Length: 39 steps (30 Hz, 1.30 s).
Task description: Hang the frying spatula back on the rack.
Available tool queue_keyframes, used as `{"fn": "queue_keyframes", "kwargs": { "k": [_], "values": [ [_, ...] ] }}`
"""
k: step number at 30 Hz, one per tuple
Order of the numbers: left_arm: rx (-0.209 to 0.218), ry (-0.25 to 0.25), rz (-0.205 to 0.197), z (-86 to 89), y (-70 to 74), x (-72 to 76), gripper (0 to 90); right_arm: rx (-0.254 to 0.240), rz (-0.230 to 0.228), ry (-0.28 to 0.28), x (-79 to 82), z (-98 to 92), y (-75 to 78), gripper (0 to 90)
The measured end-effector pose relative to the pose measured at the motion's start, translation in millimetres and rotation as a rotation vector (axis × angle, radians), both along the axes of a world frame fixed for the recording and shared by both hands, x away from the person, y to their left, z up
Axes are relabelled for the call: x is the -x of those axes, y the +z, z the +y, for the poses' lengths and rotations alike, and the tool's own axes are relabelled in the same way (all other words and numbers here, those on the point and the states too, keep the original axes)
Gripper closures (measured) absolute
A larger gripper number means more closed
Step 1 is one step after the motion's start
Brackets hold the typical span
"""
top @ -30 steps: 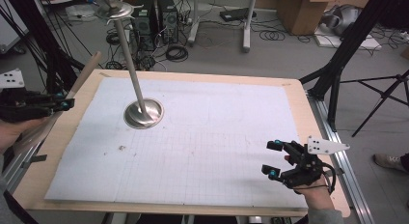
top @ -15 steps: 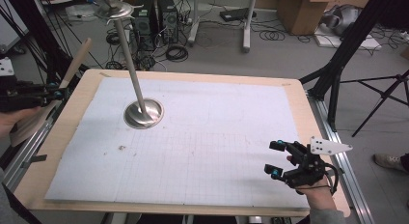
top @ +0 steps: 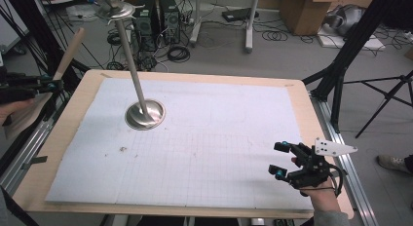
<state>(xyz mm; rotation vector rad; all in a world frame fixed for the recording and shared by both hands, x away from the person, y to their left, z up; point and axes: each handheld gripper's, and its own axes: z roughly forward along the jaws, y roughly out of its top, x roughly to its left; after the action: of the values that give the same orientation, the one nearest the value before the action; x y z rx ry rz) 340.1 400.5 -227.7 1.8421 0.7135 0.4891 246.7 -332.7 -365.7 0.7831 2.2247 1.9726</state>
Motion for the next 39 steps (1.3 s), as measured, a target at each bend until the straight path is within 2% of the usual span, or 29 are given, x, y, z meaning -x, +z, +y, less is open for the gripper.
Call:
{"fn": "queue_keyframes", "kwargs": {
  "k": [8, 17, 22, 39],
  "values": [
    [-0.006, -0.001, -0.013, -1.5, 10.4, -6.8, 77.7, -0.006, 0.002, -0.01, -0.1, -4.4, -1.1, 9.7],
    [0.029, 0.005, -0.033, 1.0, 19.8, -9.2, 77.7, -0.012, 0.006, -0.021, 1.0, -9.6, -1.8, 9.7],
    [0.024, -0.001, -0.035, -2.7, 25.1, -11.7, 77.7, -0.012, 0.006, -0.023, 0.9, -10.6, -2.4, 9.8],
    [0.016, -0.018, -0.019, -12.6, 25.3, -19.7, 77.7, -0.02, 0.008, -0.034, 3.1, -15.2, -1.9, 9.7]
  ]
}}
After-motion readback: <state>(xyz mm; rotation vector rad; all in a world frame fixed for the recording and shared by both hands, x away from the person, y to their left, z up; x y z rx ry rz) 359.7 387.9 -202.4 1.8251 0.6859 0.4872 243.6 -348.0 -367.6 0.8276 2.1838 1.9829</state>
